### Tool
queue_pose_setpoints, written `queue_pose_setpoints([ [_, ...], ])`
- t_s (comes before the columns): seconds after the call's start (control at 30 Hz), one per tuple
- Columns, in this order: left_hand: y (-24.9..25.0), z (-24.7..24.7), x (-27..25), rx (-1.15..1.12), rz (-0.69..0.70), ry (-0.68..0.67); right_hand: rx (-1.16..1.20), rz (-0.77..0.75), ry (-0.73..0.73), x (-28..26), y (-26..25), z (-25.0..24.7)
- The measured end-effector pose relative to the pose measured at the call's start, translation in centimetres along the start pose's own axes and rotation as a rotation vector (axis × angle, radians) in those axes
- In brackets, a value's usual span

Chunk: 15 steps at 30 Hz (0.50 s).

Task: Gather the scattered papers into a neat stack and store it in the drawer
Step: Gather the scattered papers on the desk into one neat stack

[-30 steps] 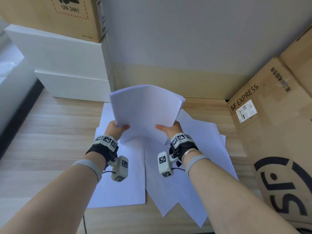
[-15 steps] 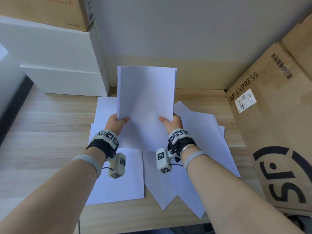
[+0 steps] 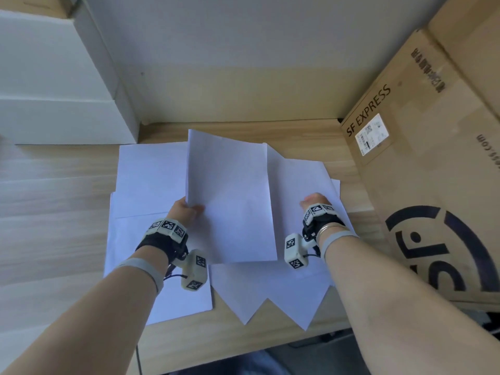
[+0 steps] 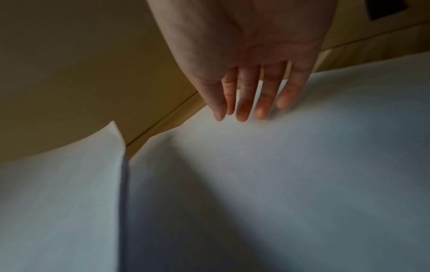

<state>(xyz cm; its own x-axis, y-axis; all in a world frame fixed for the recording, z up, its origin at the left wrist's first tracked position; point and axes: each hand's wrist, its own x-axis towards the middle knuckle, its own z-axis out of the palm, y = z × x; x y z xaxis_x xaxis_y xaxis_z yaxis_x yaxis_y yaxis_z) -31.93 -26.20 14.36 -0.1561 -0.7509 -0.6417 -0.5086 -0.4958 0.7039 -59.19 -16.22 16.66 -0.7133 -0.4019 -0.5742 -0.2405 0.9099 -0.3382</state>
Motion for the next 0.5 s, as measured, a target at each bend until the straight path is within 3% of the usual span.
queue_pose_setpoints([
  [0.07,-0.6,0.4,0.3,-0.016,-0.018,-0.003,-0.103,0.031,0.026,1.2,1.4,-1.0],
  [0.2,-1.4,1.1,0.7,-0.054,-0.048,0.001,-0.057,0.165,0.082,2.4,3.1,-1.4],
  [0.5,-2.5,0.7,1.6,-0.106,-0.099,0.031,-0.12,0.168,0.019,4.4,3.8,-1.2],
])
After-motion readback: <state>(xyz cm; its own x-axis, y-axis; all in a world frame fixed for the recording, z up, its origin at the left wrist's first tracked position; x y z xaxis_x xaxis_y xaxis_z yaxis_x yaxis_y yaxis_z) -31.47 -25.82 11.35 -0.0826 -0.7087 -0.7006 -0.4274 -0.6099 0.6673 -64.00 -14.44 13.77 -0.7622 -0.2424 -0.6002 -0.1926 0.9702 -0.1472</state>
